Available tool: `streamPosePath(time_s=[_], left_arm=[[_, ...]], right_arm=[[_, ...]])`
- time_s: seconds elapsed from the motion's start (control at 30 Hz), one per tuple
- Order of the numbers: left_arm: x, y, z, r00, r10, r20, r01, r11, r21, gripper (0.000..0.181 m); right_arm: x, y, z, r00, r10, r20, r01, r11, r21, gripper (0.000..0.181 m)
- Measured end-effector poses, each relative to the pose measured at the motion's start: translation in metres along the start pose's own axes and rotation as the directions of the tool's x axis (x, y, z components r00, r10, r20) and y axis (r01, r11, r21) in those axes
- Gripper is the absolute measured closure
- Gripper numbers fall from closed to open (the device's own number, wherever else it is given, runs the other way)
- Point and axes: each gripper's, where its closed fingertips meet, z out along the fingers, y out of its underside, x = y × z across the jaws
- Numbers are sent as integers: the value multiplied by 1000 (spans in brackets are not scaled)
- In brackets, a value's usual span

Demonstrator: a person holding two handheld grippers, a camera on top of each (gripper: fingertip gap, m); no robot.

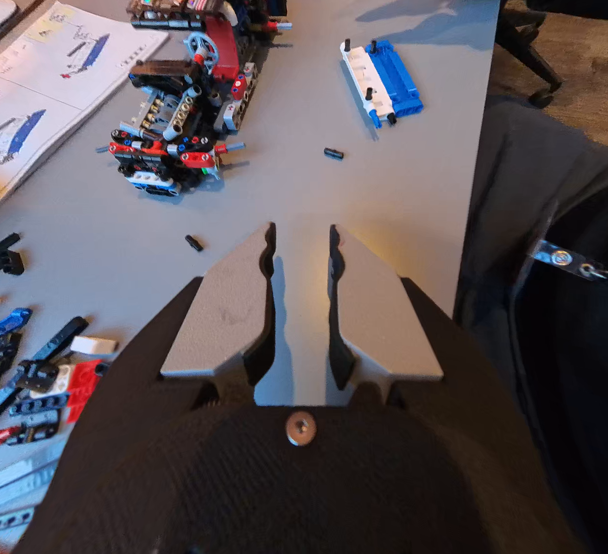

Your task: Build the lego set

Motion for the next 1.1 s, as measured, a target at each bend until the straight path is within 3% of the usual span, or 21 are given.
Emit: streamPosePath(time_s=[0.17, 0.33, 0.43, 0.6, 0.97, 1.1], left_arm=[[-4, 2, -2, 999, -45, -20, 46, 998, 40, 155], [-22, 6, 4, 999, -33, -8, 33, 999, 12, 156], [-29, 2, 3, 999, -51, -9, 52, 998, 40, 157], [-37, -2, 5, 997, -74, -22, 76, 995, 66, 160], [-36, -2, 9, 997, -68, -39, 69, 996, 52, 162], [-35, 1, 11, 998, -55, -28, 55, 998, 26, 161]], right_arm=[[9, 3, 13, 1000, -7, -12, 6, 999, -41, 146], [-10, -1, 15, 986, -42, 159, 44, 999, -9, 148], [12, -14, 11, 995, 18, 102, -27, 996, 91, 155], [37, -25, -4, 992, 122, 22, -124, 968, 216, 151], [27, -21, 2, 999, 38, 13, -40, 985, 169, 149], [15, -24, 1, 994, 46, 100, -64, 982, 178, 152]])
